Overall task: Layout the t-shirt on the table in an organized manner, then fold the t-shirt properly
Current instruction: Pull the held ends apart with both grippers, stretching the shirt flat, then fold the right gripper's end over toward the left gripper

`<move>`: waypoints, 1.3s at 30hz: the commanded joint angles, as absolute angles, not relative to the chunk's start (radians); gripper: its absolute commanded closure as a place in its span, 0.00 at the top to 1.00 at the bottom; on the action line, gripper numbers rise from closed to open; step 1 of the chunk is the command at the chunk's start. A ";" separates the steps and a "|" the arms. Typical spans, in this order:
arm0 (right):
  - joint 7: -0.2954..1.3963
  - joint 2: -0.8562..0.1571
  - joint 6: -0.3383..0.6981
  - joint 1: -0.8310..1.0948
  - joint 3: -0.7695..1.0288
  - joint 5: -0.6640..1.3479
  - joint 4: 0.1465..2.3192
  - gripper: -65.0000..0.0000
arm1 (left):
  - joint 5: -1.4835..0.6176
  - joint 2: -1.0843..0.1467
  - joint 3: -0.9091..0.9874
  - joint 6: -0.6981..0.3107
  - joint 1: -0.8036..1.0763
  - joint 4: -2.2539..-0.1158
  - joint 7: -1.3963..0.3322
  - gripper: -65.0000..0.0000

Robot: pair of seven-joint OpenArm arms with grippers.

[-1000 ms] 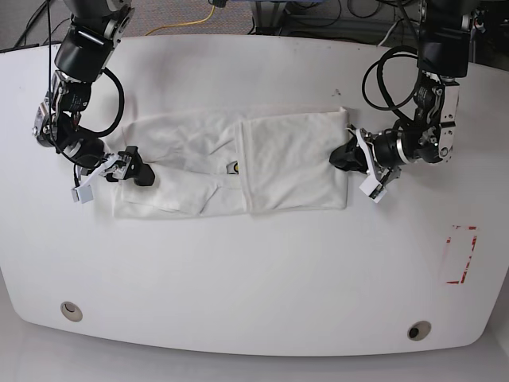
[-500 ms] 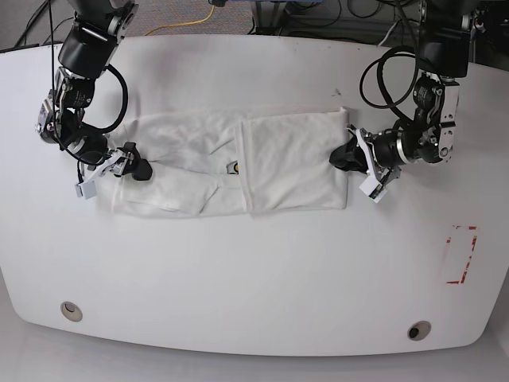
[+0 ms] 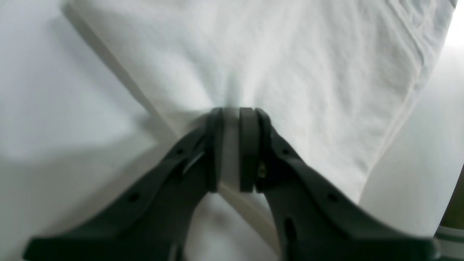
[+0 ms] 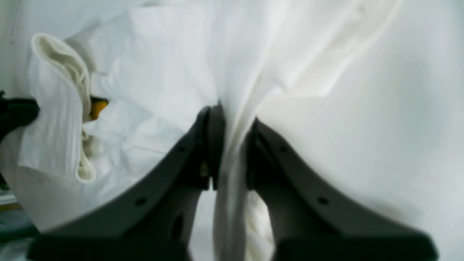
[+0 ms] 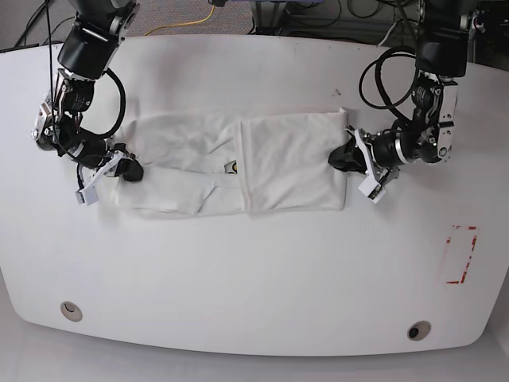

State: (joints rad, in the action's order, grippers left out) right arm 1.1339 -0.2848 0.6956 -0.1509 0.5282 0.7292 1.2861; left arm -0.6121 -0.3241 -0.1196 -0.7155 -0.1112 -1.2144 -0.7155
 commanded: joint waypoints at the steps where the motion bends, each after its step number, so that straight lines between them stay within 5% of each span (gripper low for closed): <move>1: 1.135 -0.286 0.698 -0.156 0.533 0.754 1.397 0.00 | -0.555 -0.329 -0.122 -0.698 -0.111 -1.213 -0.769 0.11; 15: 1.330 -0.108 0.662 -0.127 0.522 0.754 1.817 0.00 | -0.555 -0.311 -0.229 -0.698 -0.140 -1.213 -0.769 0.11; 25: 1.340 -0.019 0.532 -0.159 0.311 0.750 1.905 0.00 | -0.555 -0.292 -0.232 -0.698 -0.156 -1.213 -0.769 0.11; 39: 1.331 0.042 0.503 -0.188 0.189 0.746 1.850 0.00 | -0.555 -0.272 -0.232 -0.668 -0.154 -1.213 -0.769 0.11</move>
